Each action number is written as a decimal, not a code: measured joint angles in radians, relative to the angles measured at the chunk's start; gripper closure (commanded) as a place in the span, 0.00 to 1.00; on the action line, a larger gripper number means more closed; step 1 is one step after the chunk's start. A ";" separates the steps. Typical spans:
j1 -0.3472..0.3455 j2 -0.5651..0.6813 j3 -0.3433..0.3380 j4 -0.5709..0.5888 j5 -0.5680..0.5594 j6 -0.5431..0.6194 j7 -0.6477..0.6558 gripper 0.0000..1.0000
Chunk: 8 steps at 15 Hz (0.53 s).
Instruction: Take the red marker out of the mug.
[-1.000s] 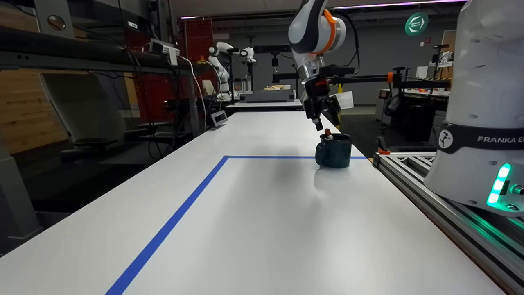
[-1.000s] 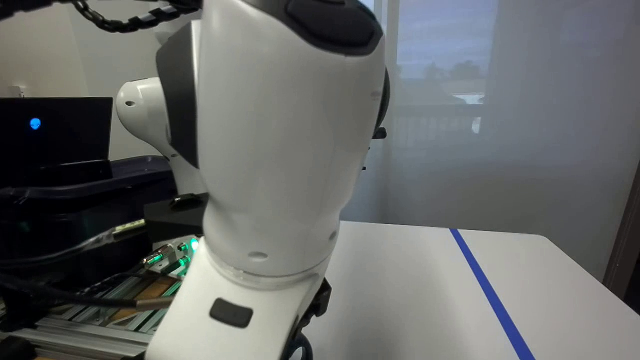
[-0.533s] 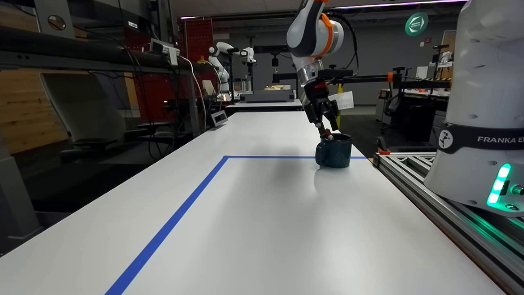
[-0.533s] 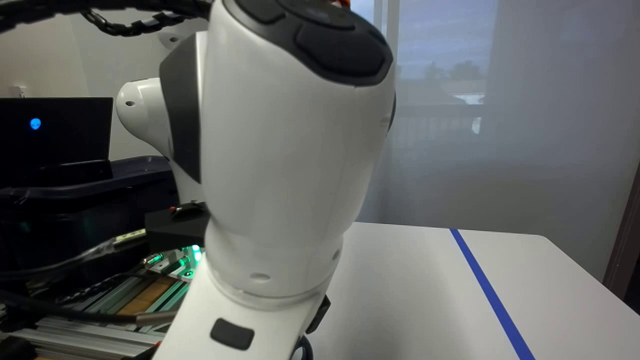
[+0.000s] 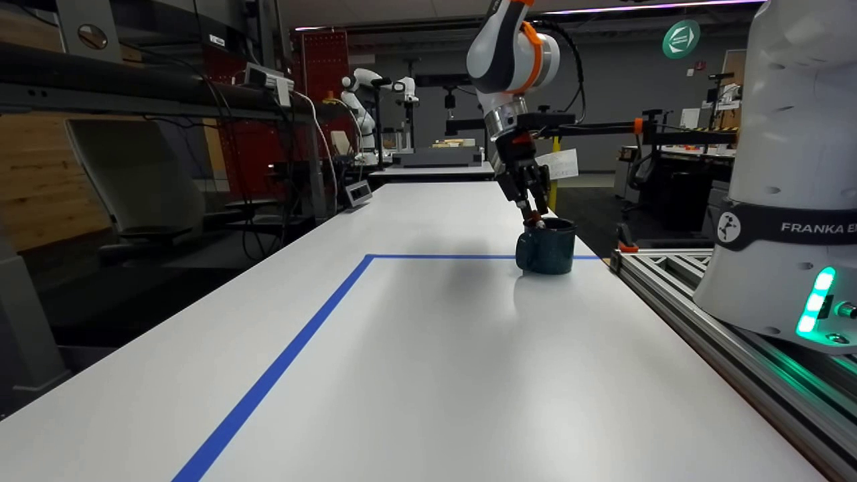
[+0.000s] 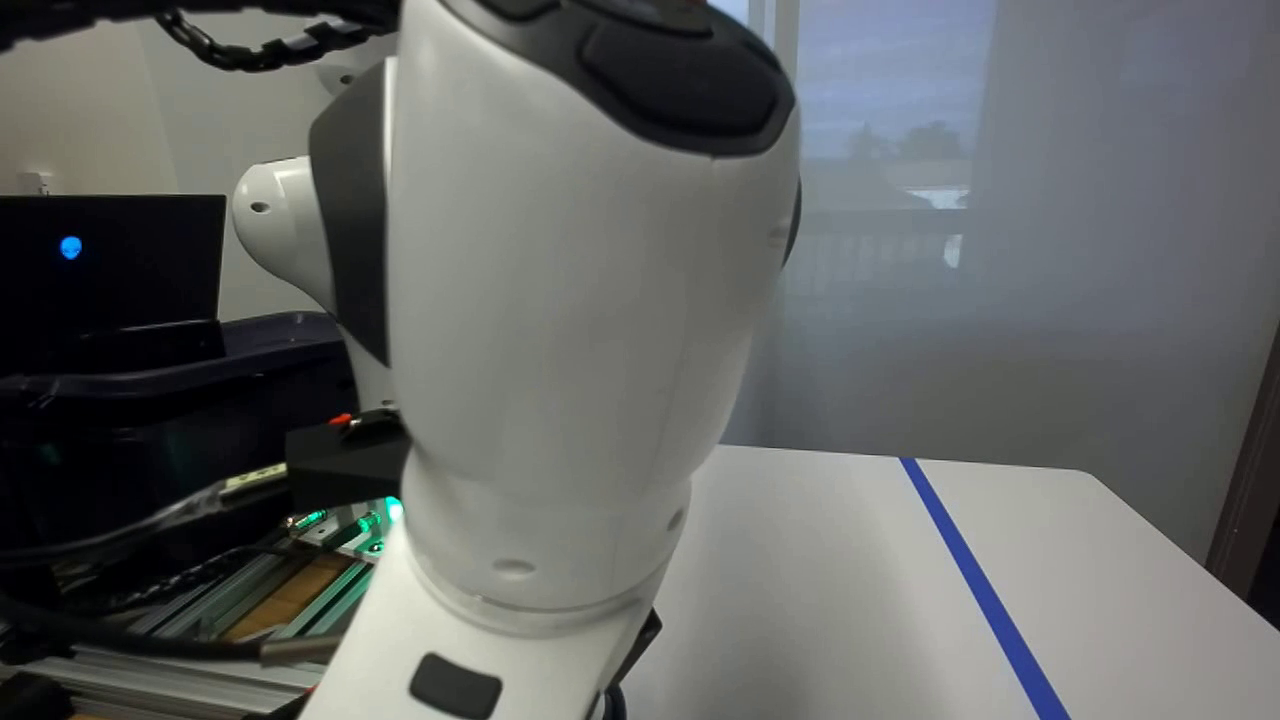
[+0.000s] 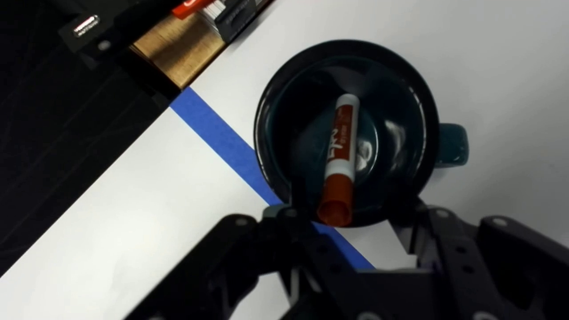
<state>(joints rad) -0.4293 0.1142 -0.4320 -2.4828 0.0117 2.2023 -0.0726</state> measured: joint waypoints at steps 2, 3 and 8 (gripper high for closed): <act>-0.001 0.002 0.000 0.000 0.001 0.000 0.000 0.49; -0.002 0.004 0.000 0.000 0.002 0.000 0.000 0.51; -0.001 0.009 0.003 0.002 0.006 0.000 -0.001 0.81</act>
<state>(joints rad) -0.4308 0.1231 -0.4293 -2.4806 0.0173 2.2019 -0.0733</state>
